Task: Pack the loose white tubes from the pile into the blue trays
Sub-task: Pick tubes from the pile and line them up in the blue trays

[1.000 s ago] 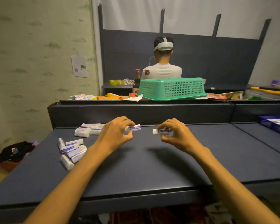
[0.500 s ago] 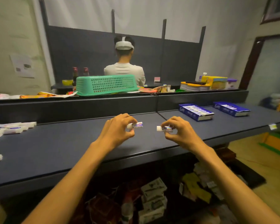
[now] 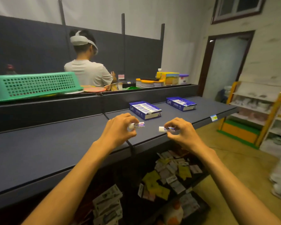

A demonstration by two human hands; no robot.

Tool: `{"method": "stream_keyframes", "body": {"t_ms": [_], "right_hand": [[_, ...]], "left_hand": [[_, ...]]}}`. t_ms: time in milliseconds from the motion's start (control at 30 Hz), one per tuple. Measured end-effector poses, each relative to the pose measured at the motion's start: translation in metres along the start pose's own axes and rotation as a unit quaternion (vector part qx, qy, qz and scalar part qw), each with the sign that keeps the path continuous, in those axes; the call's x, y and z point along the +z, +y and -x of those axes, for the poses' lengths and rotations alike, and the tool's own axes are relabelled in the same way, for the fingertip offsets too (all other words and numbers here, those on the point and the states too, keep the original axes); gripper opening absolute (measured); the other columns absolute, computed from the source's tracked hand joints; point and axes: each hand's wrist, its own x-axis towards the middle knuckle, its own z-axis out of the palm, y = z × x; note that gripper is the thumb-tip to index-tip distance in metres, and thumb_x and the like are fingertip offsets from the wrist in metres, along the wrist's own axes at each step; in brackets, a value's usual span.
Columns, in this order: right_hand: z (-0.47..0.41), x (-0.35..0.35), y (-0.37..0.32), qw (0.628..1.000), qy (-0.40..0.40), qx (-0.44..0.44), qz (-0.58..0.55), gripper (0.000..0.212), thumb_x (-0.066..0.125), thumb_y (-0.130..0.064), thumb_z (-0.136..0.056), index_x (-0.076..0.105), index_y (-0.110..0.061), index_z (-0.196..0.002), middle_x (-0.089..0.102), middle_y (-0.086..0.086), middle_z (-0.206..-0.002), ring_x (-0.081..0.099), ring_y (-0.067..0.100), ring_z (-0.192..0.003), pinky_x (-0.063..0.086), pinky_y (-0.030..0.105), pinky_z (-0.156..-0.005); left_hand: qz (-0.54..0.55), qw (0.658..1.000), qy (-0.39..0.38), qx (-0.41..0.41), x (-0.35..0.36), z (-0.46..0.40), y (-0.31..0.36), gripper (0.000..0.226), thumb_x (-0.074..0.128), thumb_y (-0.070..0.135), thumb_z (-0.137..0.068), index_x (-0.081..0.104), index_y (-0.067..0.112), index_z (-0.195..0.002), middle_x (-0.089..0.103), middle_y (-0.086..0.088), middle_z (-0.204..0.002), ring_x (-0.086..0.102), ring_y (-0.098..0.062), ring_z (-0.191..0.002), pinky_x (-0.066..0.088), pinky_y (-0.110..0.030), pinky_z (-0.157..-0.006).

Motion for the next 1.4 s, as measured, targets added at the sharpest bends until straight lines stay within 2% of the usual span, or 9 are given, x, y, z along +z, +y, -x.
{"method": "stream_keyframes", "body": {"t_ms": [133, 267, 433, 567, 733, 1100, 1233, 1333, 1400], "right_hand": [[-0.017, -0.014, 0.056, 1.000, 0.008, 0.023, 0.017, 0.022, 0.073, -0.006, -0.080, 0.070, -0.011, -0.101, 0.064, 0.003, -0.100, 0.057, 0.014, -0.086, 0.045, 0.012, -0.076], [-0.042, -0.026, 0.108, 0.999, 0.004, 0.043, 0.018, 0.024, 0.072, -0.007, -0.081, 0.070, -0.010, -0.104, 0.064, 0.002, -0.102, 0.056, 0.011, -0.090, 0.041, 0.005, -0.073], [-0.071, -0.039, 0.175, 0.998, 0.007, 0.061, 0.025, 0.029, 0.073, -0.013, -0.083, 0.067, -0.014, -0.111, 0.063, -0.001, -0.111, 0.050, 0.002, -0.097, 0.042, 0.005, -0.068], [-0.091, -0.054, 0.225, 0.997, 0.008, 0.074, 0.026, 0.032, 0.074, -0.016, -0.083, 0.065, -0.016, -0.114, 0.060, -0.003, -0.114, 0.048, 0.002, -0.102, 0.039, 0.007, -0.069], [-0.114, -0.069, 0.293, 0.997, 0.014, 0.067, 0.025, 0.029, 0.073, -0.012, -0.082, 0.068, -0.015, -0.110, 0.063, 0.002, -0.109, 0.052, 0.006, -0.095, 0.041, 0.010, -0.072], [-0.173, -0.101, 0.426, 0.999, -0.025, -0.023, -0.015, 0.028, 0.074, -0.004, -0.077, 0.071, -0.016, -0.103, 0.065, -0.003, -0.097, 0.057, 0.011, -0.085, 0.041, 0.007, -0.073], [-0.195, -0.094, 0.449, 0.997, -0.054, -0.047, -0.037, 0.028, 0.074, -0.004, -0.078, 0.071, -0.015, -0.103, 0.066, -0.003, -0.096, 0.059, 0.012, -0.086, 0.043, 0.008, -0.074], [-0.216, -0.085, 0.457, 0.994, -0.069, -0.067, -0.058, 0.027, 0.074, -0.006, -0.080, 0.070, -0.014, -0.104, 0.066, -0.001, -0.098, 0.060, 0.015, -0.088, 0.048, 0.019, -0.077], [-0.231, -0.075, 0.459, 0.991, -0.090, -0.074, -0.062, 0.026, 0.073, -0.009, -0.082, 0.069, -0.015, -0.108, 0.066, -0.001, -0.103, 0.057, 0.012, -0.092, 0.045, 0.015, -0.075]], "left_hand": [[0.000, 1.000, -0.015, 0.010, 0.043, -0.044, 0.013, 0.029, 0.072, 0.026, -0.079, 0.068, 0.025, -0.108, 0.065, 0.003, -0.112, 0.061, -0.019, -0.101, 0.055, -0.040, -0.077], [0.007, 1.000, -0.005, 0.001, 0.077, -0.097, 0.015, 0.029, 0.072, 0.024, -0.077, 0.069, 0.026, -0.105, 0.067, 0.004, -0.108, 0.062, -0.020, -0.097, 0.055, -0.040, -0.074], [0.025, 1.000, -0.003, 0.018, 0.118, -0.159, 0.029, 0.028, 0.075, 0.024, -0.077, 0.070, 0.022, -0.105, 0.067, 0.002, -0.105, 0.062, -0.019, -0.092, 0.055, -0.037, -0.074], [0.010, 1.000, -0.022, 0.015, 0.147, -0.204, 0.039, 0.029, 0.072, 0.024, -0.078, 0.069, 0.025, -0.107, 0.065, 0.004, -0.104, 0.061, -0.017, -0.091, 0.052, -0.033, -0.070], [-0.005, 1.000, -0.027, 0.007, 0.188, -0.254, 0.056, 0.029, 0.071, 0.027, -0.078, 0.068, 0.027, -0.107, 0.063, 0.006, -0.106, 0.060, -0.017, -0.095, 0.054, -0.040, -0.075], [-0.031, 0.995, 0.000, -0.093, 0.261, -0.332, 0.097, 0.031, 0.075, 0.029, -0.079, 0.067, 0.026, -0.109, 0.064, 0.005, -0.109, 0.061, -0.017, -0.097, 0.054, -0.041, -0.076], [-0.066, 0.989, -0.010, -0.133, 0.276, -0.344, 0.105, 0.032, 0.075, 0.032, -0.080, 0.066, 0.028, -0.111, 0.063, 0.006, -0.111, 0.060, -0.016, -0.099, 0.053, -0.039, -0.076], [-0.077, 0.984, 0.004, -0.158, 0.280, -0.352, 0.103, 0.032, 0.074, 0.030, -0.080, 0.067, 0.026, -0.111, 0.064, 0.006, -0.111, 0.060, -0.016, -0.099, 0.053, -0.037, -0.077], [-0.083, 0.982, 0.010, -0.168, 0.282, -0.355, 0.099, 0.032, 0.074, 0.030, -0.081, 0.067, 0.025, -0.111, 0.064, 0.006, -0.112, 0.060, -0.015, -0.099, 0.052, -0.034, -0.076]]}}
